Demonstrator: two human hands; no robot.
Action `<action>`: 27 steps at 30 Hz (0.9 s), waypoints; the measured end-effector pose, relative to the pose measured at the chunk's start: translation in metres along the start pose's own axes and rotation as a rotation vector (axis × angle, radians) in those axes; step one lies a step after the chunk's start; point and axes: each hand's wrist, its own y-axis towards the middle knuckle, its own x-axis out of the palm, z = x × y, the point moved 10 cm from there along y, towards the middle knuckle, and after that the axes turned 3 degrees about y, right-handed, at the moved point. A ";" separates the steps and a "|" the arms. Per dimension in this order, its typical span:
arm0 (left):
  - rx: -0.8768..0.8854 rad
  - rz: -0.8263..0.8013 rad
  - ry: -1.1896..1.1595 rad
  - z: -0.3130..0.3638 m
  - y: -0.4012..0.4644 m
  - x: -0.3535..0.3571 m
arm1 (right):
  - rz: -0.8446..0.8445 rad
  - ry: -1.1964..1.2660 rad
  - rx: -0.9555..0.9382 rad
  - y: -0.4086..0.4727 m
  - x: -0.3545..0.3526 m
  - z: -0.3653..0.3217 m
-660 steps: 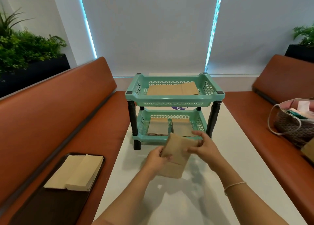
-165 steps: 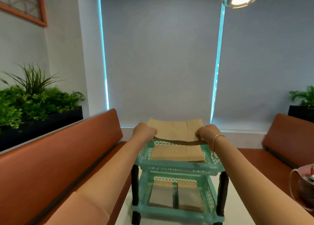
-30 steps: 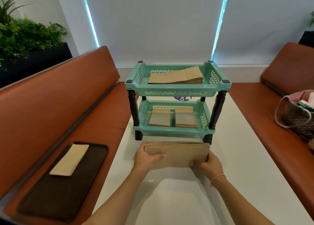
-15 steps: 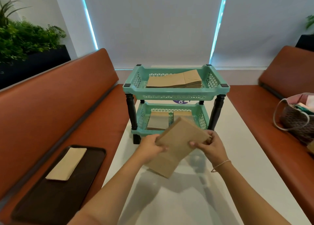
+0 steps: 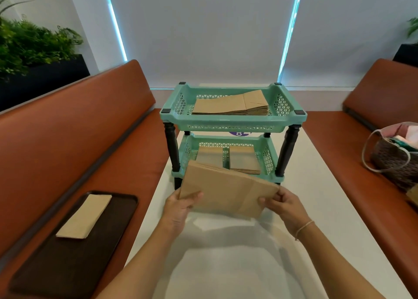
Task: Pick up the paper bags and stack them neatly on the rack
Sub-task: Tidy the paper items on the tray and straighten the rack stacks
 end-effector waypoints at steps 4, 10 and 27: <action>0.028 0.012 0.334 -0.003 0.002 -0.011 | -0.003 0.045 0.027 0.000 0.004 0.008; -0.018 0.051 0.599 -0.029 -0.002 -0.019 | 0.050 -0.305 0.072 -0.006 0.002 0.045; -0.056 -0.050 0.688 -0.028 -0.004 -0.006 | -0.033 -0.784 -0.114 -0.006 0.014 -0.025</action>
